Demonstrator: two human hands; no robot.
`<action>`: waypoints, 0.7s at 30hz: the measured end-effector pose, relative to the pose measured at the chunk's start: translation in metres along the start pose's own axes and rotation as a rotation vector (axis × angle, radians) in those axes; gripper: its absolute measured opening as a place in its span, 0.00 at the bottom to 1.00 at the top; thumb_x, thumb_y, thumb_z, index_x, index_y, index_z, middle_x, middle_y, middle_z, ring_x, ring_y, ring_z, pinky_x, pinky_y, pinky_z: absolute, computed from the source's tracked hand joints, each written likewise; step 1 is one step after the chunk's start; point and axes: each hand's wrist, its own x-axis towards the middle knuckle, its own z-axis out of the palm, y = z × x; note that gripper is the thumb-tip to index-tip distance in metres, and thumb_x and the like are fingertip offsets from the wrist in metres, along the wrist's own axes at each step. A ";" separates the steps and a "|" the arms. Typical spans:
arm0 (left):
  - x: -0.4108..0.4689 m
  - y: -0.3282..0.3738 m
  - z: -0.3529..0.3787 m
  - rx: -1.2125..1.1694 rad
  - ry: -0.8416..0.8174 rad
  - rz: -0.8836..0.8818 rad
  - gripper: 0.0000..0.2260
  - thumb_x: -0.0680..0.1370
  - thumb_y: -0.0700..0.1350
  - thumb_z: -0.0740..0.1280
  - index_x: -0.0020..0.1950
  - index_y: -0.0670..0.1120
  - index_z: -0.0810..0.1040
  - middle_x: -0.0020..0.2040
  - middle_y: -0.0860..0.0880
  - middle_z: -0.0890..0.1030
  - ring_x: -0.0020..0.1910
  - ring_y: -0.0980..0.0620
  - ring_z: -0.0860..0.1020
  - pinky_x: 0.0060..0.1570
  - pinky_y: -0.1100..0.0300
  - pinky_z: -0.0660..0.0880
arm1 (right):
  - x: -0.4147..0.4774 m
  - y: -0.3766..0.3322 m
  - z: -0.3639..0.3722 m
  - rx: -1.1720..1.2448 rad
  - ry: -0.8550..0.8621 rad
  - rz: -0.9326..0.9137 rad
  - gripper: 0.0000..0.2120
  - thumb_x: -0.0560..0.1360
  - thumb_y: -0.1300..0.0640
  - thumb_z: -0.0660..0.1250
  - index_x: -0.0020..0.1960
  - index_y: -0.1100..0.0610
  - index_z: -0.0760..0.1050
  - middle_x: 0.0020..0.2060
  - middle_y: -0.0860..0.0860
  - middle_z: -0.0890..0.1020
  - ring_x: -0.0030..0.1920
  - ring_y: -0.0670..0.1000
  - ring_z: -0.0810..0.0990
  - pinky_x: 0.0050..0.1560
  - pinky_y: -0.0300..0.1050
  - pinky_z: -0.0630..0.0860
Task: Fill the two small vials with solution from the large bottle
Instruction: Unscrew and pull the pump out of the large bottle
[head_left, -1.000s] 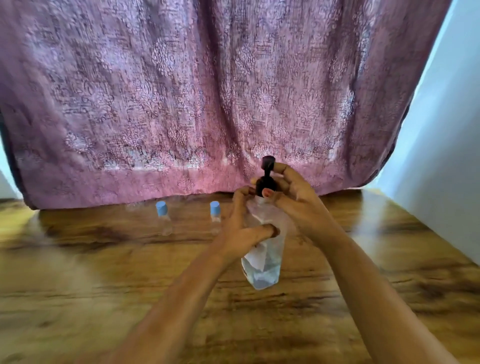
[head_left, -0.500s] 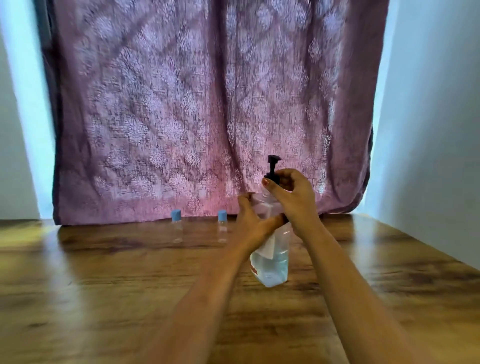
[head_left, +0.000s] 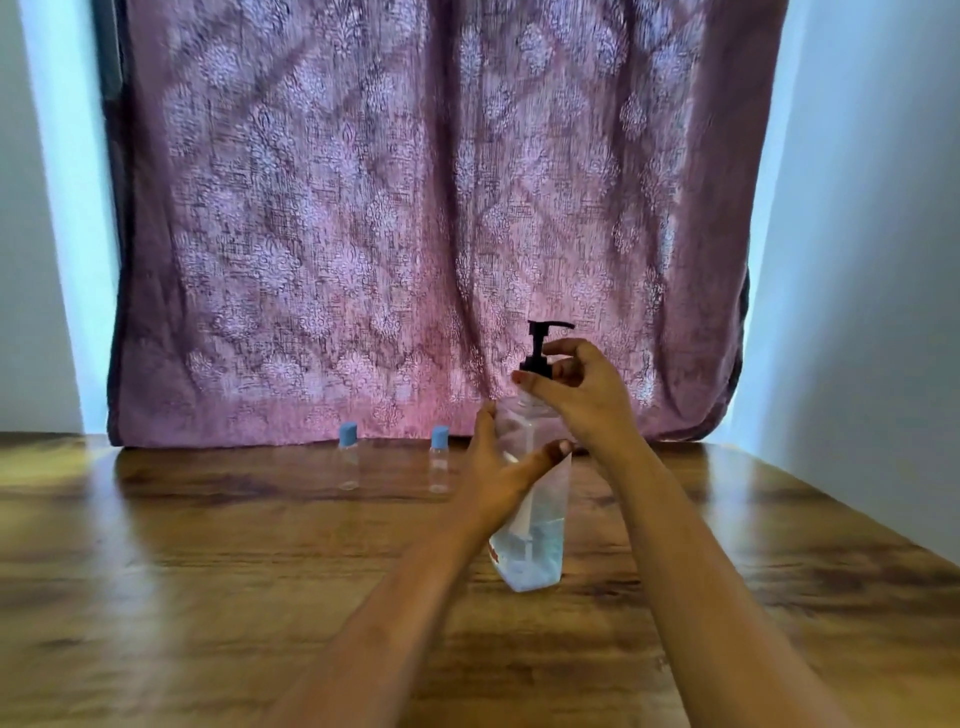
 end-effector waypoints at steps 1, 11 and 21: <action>0.000 -0.002 0.000 -0.003 -0.003 0.000 0.43 0.67 0.59 0.73 0.74 0.48 0.56 0.68 0.51 0.70 0.65 0.54 0.70 0.60 0.59 0.69 | 0.000 -0.003 -0.002 0.041 -0.016 0.014 0.16 0.67 0.53 0.76 0.51 0.51 0.74 0.41 0.48 0.81 0.43 0.45 0.80 0.40 0.32 0.76; 0.006 -0.017 0.001 0.101 0.055 0.010 0.45 0.58 0.75 0.68 0.71 0.59 0.61 0.68 0.54 0.72 0.67 0.50 0.71 0.63 0.45 0.71 | 0.003 -0.024 -0.011 0.218 -0.053 0.020 0.10 0.76 0.63 0.64 0.56 0.59 0.77 0.43 0.44 0.81 0.35 0.30 0.78 0.32 0.22 0.70; -0.005 -0.015 -0.004 0.068 0.014 0.055 0.41 0.59 0.73 0.67 0.66 0.54 0.67 0.62 0.53 0.76 0.59 0.51 0.76 0.59 0.47 0.76 | 0.025 -0.066 -0.035 0.330 0.063 -0.064 0.08 0.78 0.60 0.62 0.47 0.50 0.77 0.47 0.45 0.80 0.52 0.43 0.76 0.47 0.38 0.67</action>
